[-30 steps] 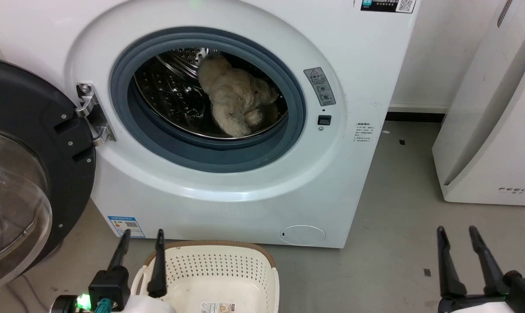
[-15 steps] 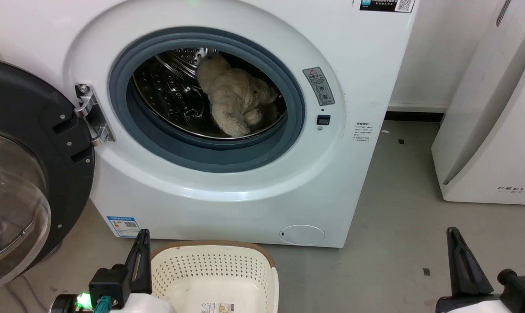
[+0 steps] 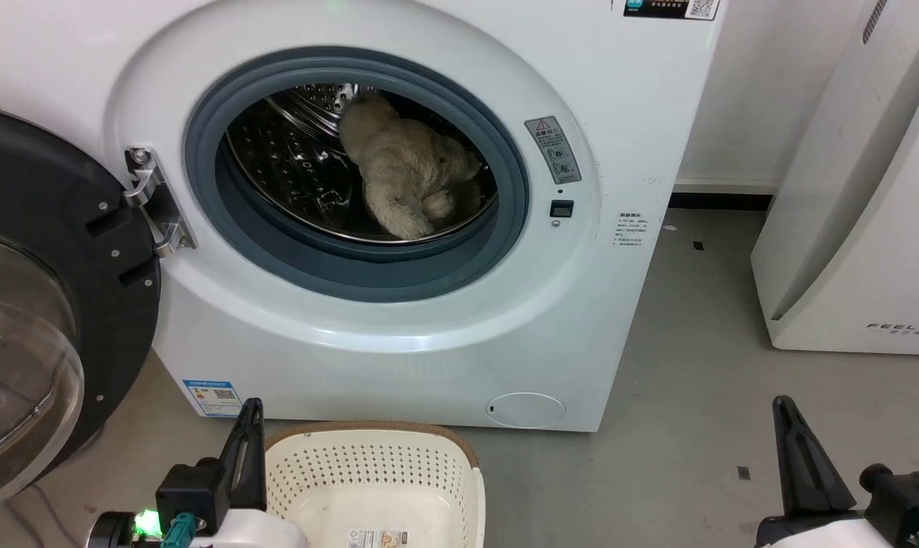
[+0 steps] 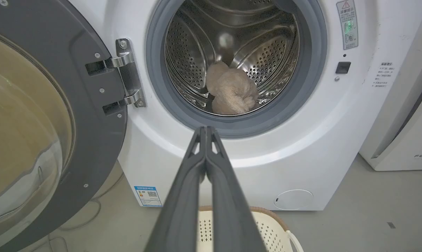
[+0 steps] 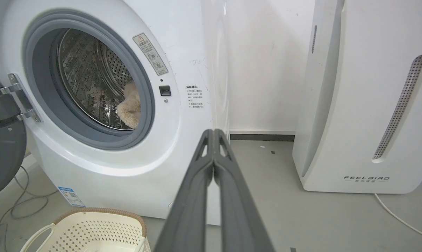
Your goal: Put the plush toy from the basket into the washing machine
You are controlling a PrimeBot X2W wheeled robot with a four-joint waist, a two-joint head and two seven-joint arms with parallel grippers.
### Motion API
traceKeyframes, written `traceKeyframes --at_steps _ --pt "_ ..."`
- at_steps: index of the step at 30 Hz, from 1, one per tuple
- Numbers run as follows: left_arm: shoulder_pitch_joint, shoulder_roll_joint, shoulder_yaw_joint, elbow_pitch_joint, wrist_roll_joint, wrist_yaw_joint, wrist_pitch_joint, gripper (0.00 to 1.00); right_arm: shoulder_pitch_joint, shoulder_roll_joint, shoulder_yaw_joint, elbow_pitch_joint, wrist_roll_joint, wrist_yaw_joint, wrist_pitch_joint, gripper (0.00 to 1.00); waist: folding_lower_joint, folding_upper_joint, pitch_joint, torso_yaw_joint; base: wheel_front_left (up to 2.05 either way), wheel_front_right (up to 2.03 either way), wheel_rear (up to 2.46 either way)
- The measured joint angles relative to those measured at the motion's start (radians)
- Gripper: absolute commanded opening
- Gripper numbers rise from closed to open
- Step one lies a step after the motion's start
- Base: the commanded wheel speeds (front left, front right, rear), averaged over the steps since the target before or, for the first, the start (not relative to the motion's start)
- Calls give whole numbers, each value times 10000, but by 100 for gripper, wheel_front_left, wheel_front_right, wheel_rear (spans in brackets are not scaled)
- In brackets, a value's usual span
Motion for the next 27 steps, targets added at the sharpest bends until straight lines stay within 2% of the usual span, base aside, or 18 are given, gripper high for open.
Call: traceKeyframes --at_steps 27 --pt "-32 -42 -4 -370 88 -13 593 0 -184 0 174 -46 -430 0 604 0 1 0 45 -156 0 0 0"
